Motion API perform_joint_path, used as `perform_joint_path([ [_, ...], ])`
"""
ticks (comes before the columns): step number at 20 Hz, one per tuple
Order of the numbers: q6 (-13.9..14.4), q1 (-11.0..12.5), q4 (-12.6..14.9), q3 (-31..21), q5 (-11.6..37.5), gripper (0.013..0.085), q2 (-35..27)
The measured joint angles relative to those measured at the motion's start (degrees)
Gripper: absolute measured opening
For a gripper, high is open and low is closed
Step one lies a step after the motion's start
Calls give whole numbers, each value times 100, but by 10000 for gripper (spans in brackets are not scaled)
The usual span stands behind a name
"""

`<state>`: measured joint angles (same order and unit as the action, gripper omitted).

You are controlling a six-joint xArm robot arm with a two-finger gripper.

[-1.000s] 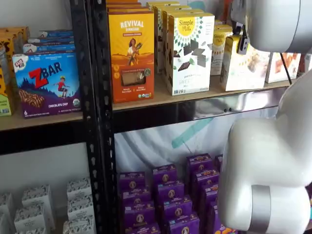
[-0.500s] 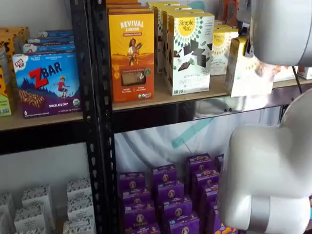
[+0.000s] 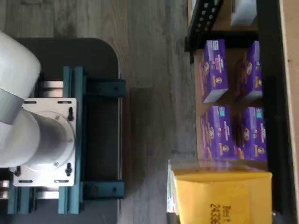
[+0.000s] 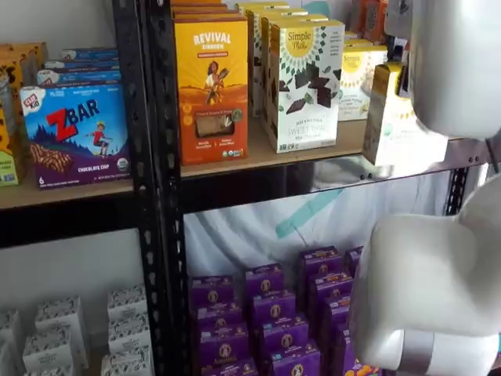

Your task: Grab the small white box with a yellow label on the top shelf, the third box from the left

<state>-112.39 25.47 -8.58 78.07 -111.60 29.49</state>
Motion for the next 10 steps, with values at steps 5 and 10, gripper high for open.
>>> perform_joint_path([
  [5, 84, -40, -69, -138, -212, 330, 288],
  [10, 197, -138, -60, -263, -396, 330, 553],
])
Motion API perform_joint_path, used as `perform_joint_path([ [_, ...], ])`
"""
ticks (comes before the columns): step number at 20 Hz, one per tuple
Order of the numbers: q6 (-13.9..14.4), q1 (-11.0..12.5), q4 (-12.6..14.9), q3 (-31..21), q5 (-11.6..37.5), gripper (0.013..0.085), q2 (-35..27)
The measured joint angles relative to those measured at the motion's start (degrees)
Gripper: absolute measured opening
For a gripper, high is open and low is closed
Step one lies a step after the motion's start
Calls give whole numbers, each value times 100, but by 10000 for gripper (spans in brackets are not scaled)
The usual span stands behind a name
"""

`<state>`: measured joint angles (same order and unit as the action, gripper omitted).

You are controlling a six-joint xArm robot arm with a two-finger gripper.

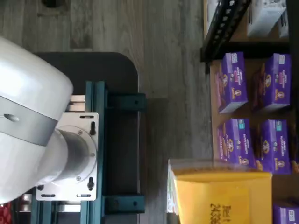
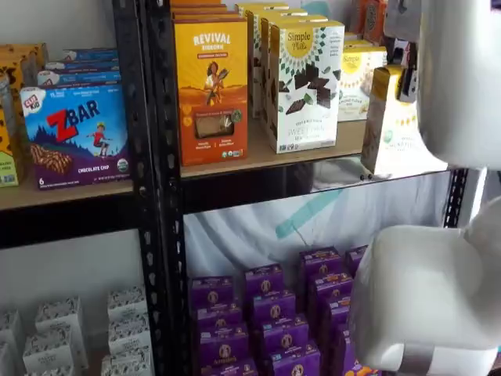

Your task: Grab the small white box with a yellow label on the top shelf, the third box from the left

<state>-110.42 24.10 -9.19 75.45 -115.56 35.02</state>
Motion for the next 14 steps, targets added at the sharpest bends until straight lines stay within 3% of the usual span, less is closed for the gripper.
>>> perform_joint_path([
  [14, 691, -663, -36, -577, -191, 330, 730],
])
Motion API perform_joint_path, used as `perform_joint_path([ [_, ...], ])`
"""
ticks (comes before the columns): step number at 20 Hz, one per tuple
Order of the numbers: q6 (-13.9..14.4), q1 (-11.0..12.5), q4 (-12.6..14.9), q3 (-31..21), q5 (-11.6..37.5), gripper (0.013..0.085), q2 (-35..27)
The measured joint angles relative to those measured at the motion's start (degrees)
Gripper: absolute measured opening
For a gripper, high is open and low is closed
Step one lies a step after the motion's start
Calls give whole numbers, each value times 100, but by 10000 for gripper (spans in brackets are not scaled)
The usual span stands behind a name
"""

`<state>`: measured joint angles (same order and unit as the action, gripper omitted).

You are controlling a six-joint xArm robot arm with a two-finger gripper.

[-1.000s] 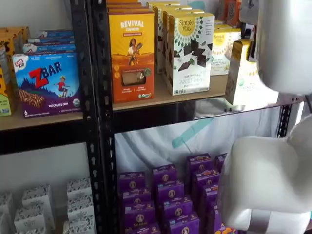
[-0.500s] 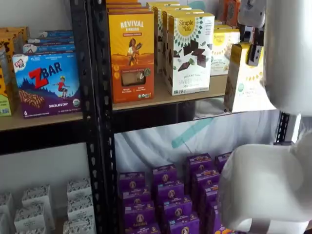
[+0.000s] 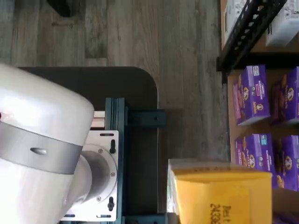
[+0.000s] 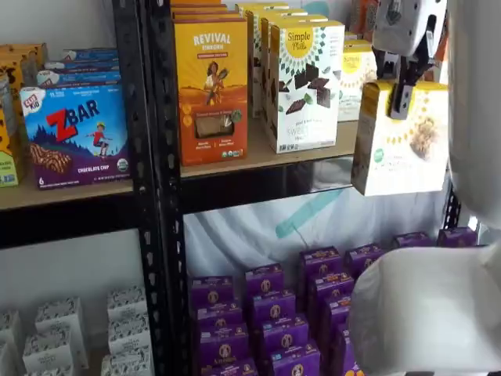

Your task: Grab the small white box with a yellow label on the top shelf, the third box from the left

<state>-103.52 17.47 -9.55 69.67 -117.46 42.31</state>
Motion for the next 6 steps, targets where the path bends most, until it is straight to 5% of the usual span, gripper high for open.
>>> perform_joint_path([
  [6, 206, -198, -24, -131, 24, 330, 109],
])
